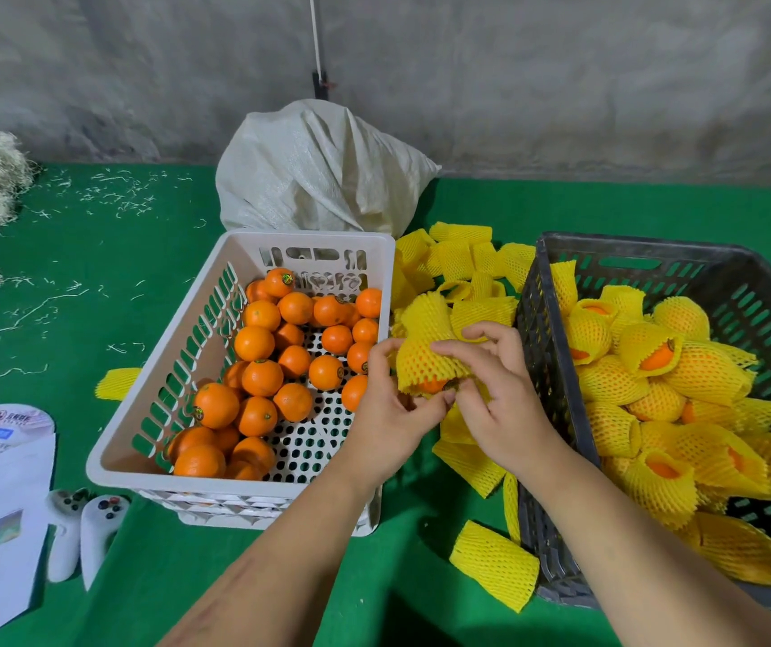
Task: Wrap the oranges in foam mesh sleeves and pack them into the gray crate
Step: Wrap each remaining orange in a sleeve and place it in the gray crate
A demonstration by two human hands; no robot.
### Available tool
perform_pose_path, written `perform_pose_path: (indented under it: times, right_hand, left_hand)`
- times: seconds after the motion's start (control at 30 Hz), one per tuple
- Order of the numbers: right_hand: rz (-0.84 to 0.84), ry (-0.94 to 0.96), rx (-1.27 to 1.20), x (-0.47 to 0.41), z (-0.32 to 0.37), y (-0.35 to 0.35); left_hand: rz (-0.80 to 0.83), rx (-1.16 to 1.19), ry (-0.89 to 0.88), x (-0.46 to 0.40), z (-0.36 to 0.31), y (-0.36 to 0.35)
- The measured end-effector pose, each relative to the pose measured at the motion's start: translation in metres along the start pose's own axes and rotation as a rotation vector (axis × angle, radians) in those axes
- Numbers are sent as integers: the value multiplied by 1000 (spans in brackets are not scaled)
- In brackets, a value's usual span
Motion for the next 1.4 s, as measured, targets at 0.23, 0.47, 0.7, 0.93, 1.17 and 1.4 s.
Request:
perform_pose_path:
  times: [0.23, 0.47, 0.7, 0.93, 1.17, 1.4]
  right_hand:
    - [-70, 94, -26, -2, 1, 6]
    - [-73, 271, 132, 2, 11, 3]
    - [61, -17, 14, 0, -1, -4]
    - [-10, 112, 163, 0, 4, 0]
    - [9, 9, 87, 2, 5, -6]
    - [163, -253, 9, 4, -3, -5]
  left_hand:
    - [-121, -162, -96, 2, -5, 1]
    - [-231, 55, -5, -3, -8, 1]
    - [-89, -55, 5, 1, -1, 4]
    - [-214, -154, -72, -2, 3, 2]
    - [-356, 53, 30, -4, -4, 4]
    - [-178, -124, -52, -3, -2, 0]
Point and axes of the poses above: each hand's wrist, its own x-axis away from the middle knuckle, its own y-axis out of the back of the hand, z = x × y, the point moved 3 cm from there along -x, towards the middle knuckle, and after that the axes turned 12 degrees about y, right-handed, at the moved point
